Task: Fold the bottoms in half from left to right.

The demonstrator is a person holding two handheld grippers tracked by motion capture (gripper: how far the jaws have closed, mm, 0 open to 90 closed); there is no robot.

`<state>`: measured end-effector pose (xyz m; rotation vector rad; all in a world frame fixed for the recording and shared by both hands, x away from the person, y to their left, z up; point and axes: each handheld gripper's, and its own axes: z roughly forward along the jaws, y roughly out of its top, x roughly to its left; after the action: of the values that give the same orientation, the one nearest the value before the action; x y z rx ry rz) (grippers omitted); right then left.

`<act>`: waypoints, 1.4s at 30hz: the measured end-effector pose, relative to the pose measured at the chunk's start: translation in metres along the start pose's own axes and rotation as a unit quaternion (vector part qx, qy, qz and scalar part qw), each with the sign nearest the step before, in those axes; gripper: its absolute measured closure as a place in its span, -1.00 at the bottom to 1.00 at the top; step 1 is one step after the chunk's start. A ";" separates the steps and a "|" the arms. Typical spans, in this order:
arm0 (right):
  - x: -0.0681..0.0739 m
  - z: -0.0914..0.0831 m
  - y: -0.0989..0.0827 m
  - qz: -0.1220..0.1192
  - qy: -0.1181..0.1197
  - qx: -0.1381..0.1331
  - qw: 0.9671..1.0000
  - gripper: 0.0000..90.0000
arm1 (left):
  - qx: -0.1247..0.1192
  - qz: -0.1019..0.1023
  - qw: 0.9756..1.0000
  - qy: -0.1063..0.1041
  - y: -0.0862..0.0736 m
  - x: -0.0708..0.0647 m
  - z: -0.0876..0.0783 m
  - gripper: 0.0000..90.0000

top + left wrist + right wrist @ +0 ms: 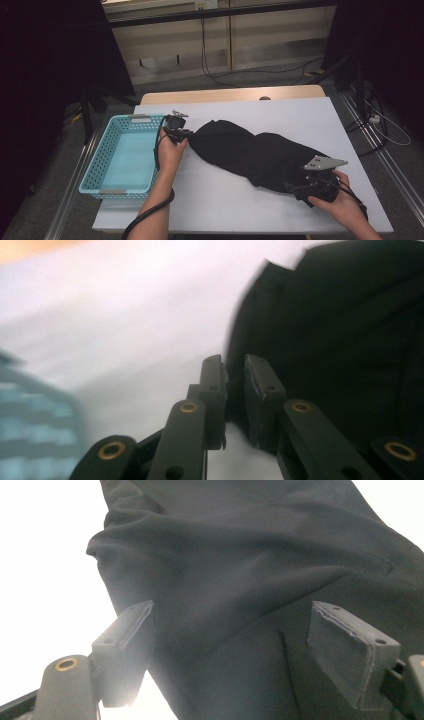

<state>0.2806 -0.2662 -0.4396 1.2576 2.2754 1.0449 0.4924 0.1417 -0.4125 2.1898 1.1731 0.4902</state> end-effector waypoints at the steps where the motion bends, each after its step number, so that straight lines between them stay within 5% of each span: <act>1: 0.000 0.000 0.000 0.000 0.000 0.000 1.000 -0.56 | -0.005 -0.001 1.000 0.007 0.002 0.003 -0.004 0.74; 5: 0.000 0.001 0.000 0.000 0.001 0.004 1.000 -0.56 | -0.013 -0.014 1.000 -0.002 0.002 0.003 -0.008 0.69; 8: 0.001 0.001 0.000 -0.001 0.000 0.003 1.000 -0.56 | 0.004 -0.007 1.000 0.000 -0.003 -0.004 -0.003 0.17; 9: 0.001 0.001 0.000 0.000 0.001 0.001 1.000 -0.56 | 0.003 -0.020 1.000 0.000 -0.005 -0.005 -0.003 0.06; 14: 0.002 -0.001 0.000 -0.001 -0.001 -0.001 1.000 -0.56 | 0.014 -0.068 0.998 -0.011 -0.013 -0.011 0.000 0.04; 15: 0.002 -0.002 0.000 0.000 -0.001 0.000 1.000 -0.56 | 0.014 -0.093 0.995 -0.012 -0.017 -0.012 0.002 0.03; 17: 0.002 -0.001 0.000 -0.001 -0.001 -0.001 1.000 -0.56 | 0.016 -0.112 0.993 -0.020 -0.020 -0.013 0.006 -0.02; 22: 0.002 0.000 0.000 -0.004 0.000 0.001 1.000 -0.56 | 0.018 -0.121 0.992 -0.034 -0.023 -0.015 0.022 -0.04; 25: 0.002 0.001 0.000 -0.005 0.000 0.002 1.000 -0.56 | 0.009 -0.118 0.993 -0.022 -0.018 -0.015 0.027 -0.04; 30: 0.001 0.002 0.000 -0.004 0.001 0.002 1.000 -0.56 | 0.011 -0.120 0.993 -0.016 -0.010 -0.011 0.031 0.27; 34: 0.000 0.002 -0.001 -0.004 0.003 0.003 1.000 -0.56 | 0.011 -0.121 0.992 -0.030 -0.008 -0.007 0.027 0.81; 42: -0.001 0.000 -0.001 -0.002 0.001 0.001 1.000 -0.56 | 0.000 -0.109 0.994 -0.022 0.002 0.000 0.012 0.92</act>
<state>0.2805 -0.2673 -0.4406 1.2530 2.2815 1.0431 0.5007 0.1370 -0.4197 2.0305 1.3678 0.3473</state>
